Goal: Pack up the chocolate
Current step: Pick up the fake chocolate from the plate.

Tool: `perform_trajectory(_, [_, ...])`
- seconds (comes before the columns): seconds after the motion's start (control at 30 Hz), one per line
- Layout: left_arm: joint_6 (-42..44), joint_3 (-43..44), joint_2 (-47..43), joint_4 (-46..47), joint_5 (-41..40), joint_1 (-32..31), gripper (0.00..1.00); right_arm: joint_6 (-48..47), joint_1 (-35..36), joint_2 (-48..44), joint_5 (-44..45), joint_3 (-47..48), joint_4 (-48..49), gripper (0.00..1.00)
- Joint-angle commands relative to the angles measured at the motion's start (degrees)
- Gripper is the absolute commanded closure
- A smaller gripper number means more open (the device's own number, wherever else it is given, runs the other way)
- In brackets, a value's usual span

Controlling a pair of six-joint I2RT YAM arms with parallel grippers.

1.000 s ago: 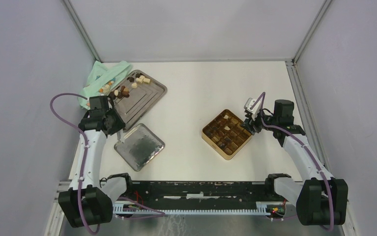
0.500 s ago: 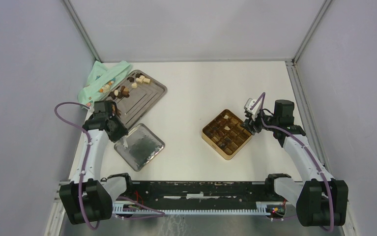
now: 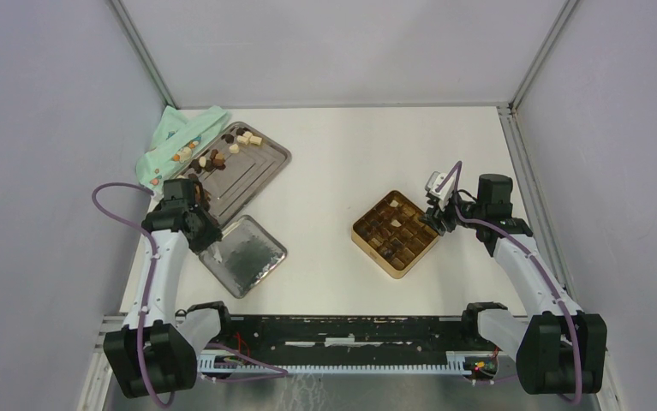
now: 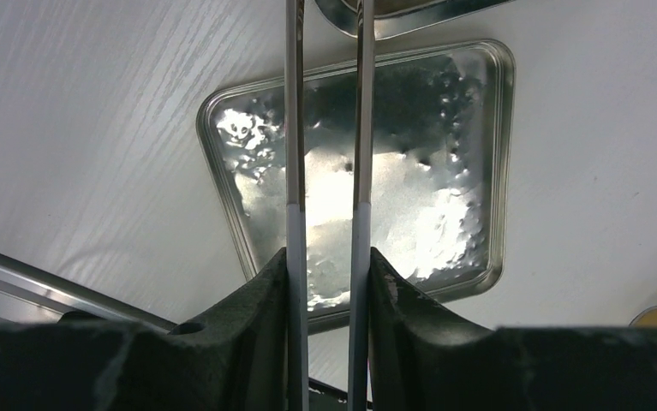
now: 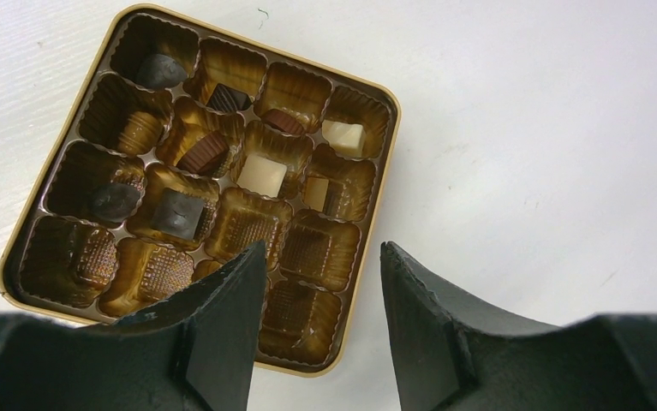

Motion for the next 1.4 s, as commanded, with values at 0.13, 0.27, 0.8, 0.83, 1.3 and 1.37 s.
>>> perform_trajectory(0.13, [-2.5, 0.6, -1.5, -1.2, -1.8, 0.4, 0.61, -1.0, 0.3, 0.0, -1.3, 1.5, 0.3, 0.42])
perform_trajectory(0.27, [-2.0, 1.1, -1.3, -0.7, 1.2, 0.3, 0.61, -1.0, 0.3, 0.1, -1.3, 1.5, 0.2, 0.42])
perform_trajectory(0.8, [-3.4, 1.1, -2.7, -0.8, 3.9, 0.3, 0.60, -1.5, 0.4, 0.4, -1.4, 1.6, -0.2, 0.42])
perform_trajectory(0.83, [-3.7, 1.3, -2.9, -0.8, 3.9, 0.3, 0.60, -1.5, 0.4, 0.4, -1.3, 1.6, -0.1, 0.42])
perform_trajectory(1.3, [-2.9, -1.2, -1.6, 0.8, 6.5, 0.3, 0.59, -1.7, 0.5, 0.7, -1.3, 1.7, -0.4, 0.42])
perform_trajectory(1.37, [-2.9, -1.7, -1.4, 1.1, 6.5, 0.3, 0.59, -1.7, 0.6, 0.8, -1.3, 1.7, -0.4, 0.42])
